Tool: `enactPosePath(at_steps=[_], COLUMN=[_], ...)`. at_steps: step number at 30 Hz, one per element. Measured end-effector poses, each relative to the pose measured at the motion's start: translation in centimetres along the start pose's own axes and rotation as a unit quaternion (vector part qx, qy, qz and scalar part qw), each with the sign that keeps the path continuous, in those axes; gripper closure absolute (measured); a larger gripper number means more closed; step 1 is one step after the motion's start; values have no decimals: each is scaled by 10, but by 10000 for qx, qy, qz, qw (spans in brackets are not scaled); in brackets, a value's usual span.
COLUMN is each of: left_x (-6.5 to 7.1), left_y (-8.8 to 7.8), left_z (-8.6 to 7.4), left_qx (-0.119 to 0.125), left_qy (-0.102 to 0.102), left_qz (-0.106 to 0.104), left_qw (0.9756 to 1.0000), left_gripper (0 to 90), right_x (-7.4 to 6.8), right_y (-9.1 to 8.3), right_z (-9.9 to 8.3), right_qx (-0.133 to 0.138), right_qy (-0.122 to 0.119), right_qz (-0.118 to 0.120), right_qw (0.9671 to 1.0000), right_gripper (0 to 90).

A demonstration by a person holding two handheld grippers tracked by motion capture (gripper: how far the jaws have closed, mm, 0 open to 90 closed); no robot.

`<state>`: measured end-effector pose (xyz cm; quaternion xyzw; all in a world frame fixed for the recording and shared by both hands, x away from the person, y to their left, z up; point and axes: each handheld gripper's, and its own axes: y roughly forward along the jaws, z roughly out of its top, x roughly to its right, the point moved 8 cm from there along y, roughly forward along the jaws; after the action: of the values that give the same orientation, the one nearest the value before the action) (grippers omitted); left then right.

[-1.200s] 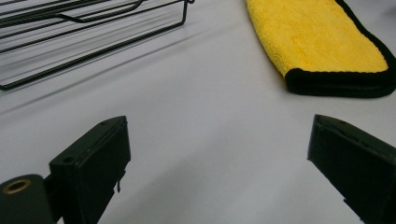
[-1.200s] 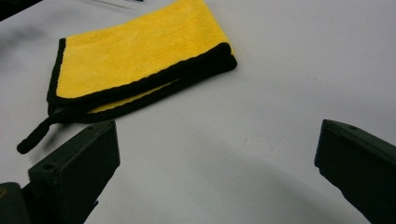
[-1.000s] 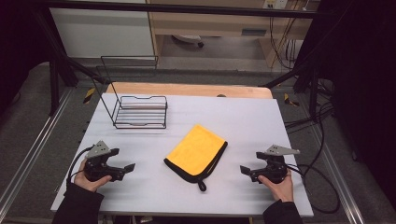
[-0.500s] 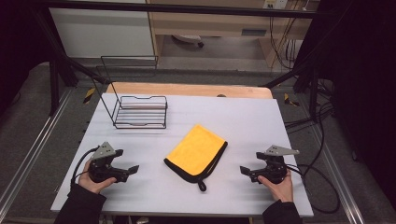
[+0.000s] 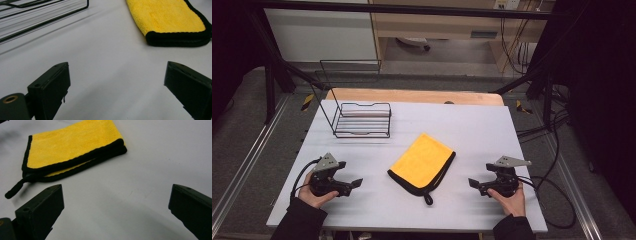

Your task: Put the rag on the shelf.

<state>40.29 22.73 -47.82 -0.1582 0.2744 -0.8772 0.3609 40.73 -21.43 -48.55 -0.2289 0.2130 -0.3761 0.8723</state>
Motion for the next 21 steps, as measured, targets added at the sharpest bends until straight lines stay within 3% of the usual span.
enactPosePath(at_steps=[10, 21], left_x=[6, 28], left_y=[3, 18], left_z=[8, 26], left_qx=[-29, -141], left_qy=[-47, 10], left_qz=[12, -84], left_qw=[10000, 9999], left_gripper=[83, 120], right_x=[0, 1], right_y=[0, 0], right_z=[0, -1], right_qx=[-11, -45], right_qy=[-3, -50], right_qz=[-22, -72], right_qw=[10000, 10000], right_gripper=[6, 6])
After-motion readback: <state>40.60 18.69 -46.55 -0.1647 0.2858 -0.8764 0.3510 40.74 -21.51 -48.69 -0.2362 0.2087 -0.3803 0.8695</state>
